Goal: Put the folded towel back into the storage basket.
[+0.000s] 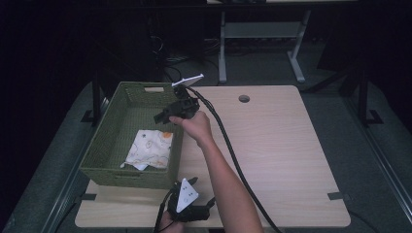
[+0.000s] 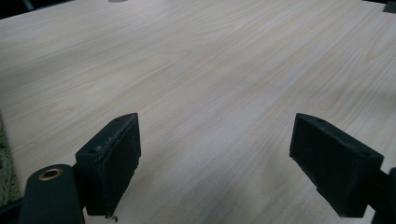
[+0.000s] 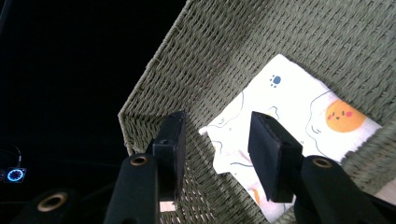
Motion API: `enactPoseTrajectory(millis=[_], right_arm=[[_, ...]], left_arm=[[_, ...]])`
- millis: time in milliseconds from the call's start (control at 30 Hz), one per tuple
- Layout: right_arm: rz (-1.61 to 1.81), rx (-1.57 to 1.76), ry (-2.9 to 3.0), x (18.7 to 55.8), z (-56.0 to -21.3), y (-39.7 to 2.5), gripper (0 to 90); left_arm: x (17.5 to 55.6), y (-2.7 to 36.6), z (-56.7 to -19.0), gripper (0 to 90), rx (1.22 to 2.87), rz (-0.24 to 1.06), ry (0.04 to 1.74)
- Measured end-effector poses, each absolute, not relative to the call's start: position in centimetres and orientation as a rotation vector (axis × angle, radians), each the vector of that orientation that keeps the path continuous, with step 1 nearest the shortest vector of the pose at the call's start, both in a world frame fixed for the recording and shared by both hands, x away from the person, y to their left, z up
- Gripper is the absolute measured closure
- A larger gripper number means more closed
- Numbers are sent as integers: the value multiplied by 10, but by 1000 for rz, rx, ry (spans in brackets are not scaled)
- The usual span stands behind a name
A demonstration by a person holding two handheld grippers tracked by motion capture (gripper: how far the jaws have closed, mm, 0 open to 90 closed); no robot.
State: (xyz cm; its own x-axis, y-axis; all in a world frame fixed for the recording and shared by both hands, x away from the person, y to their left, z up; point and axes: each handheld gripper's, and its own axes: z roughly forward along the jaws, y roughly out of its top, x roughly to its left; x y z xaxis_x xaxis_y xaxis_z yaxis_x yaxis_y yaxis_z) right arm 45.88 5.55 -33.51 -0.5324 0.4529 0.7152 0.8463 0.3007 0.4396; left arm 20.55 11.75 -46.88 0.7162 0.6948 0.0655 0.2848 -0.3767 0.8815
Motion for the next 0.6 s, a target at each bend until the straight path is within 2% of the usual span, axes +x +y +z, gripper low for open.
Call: enactPoseTrajectory(millis=[600], right_arm=[[-1214, -1178, -2082, 456, -319, 18, 496]], left_arm=[[206, 117, -469, 167, 1974, 538, 748]])
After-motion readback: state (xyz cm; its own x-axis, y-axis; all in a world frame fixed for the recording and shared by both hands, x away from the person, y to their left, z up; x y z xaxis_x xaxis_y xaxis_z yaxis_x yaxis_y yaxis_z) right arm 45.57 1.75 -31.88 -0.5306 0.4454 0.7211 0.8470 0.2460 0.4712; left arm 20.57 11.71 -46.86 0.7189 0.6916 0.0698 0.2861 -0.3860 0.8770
